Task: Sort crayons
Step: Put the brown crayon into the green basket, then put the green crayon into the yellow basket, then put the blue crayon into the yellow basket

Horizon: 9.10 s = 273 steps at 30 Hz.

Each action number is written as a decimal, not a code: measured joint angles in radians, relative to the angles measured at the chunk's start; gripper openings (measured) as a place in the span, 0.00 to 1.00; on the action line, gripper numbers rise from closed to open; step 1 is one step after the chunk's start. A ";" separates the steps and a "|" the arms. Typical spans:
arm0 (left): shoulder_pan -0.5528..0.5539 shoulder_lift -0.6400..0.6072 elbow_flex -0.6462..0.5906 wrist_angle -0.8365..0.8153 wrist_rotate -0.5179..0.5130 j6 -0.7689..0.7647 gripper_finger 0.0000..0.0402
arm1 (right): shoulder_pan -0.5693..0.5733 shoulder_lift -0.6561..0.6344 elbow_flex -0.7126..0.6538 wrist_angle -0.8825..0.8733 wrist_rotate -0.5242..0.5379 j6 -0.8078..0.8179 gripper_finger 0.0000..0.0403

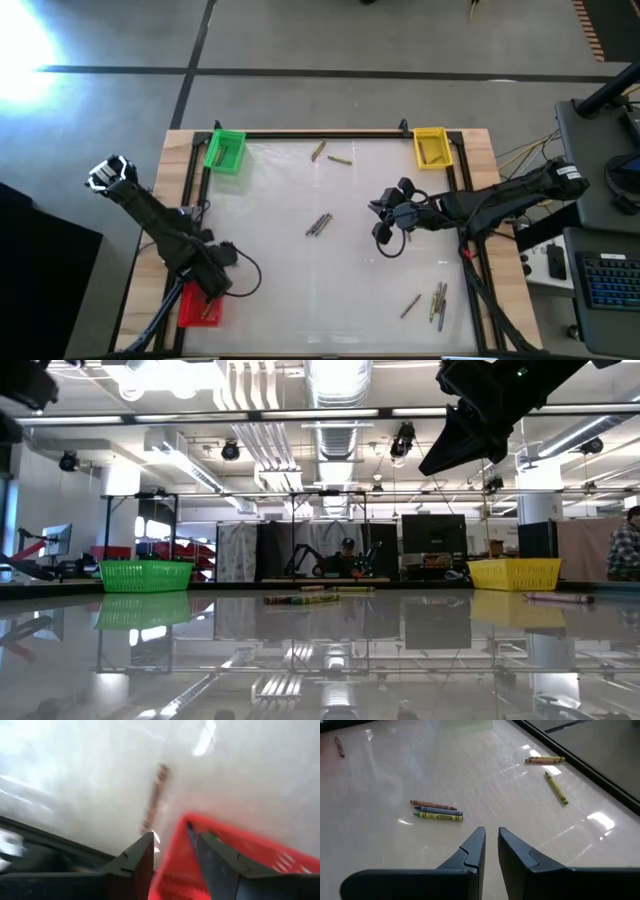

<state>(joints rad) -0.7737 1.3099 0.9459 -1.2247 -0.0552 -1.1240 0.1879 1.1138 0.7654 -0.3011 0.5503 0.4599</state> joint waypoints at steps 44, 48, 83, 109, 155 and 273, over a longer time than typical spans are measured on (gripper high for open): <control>0.152 0.024 -0.391 0.465 -0.008 0.195 0.11 | -0.001 0.000 0.000 0.000 -0.001 -0.019 0.11; 0.191 0.027 -0.367 0.450 0.000 0.200 0.02 | -0.001 0.000 0.000 0.000 -0.001 -0.019 0.11; 1.734 0.031 -0.058 0.668 -0.246 0.924 0.16 | -0.001 0.000 0.000 0.014 0.003 -0.061 0.11; 1.156 -0.089 -0.364 1.408 -0.088 0.964 0.42 | -0.112 0.256 0.070 0.130 -0.002 0.050 0.11; 0.876 0.098 -0.467 1.599 -0.200 0.989 0.42 | -0.764 0.950 0.800 -0.337 -0.502 -0.474 0.33; 0.765 0.373 -0.056 1.355 -0.188 1.003 0.28 | 0.390 0.133 0.012 -0.839 -0.740 0.874 0.32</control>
<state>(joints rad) -0.0083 1.6833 0.8898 0.1307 -0.2436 -0.1211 0.5780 1.2468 0.7773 -1.1400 -0.1902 1.3342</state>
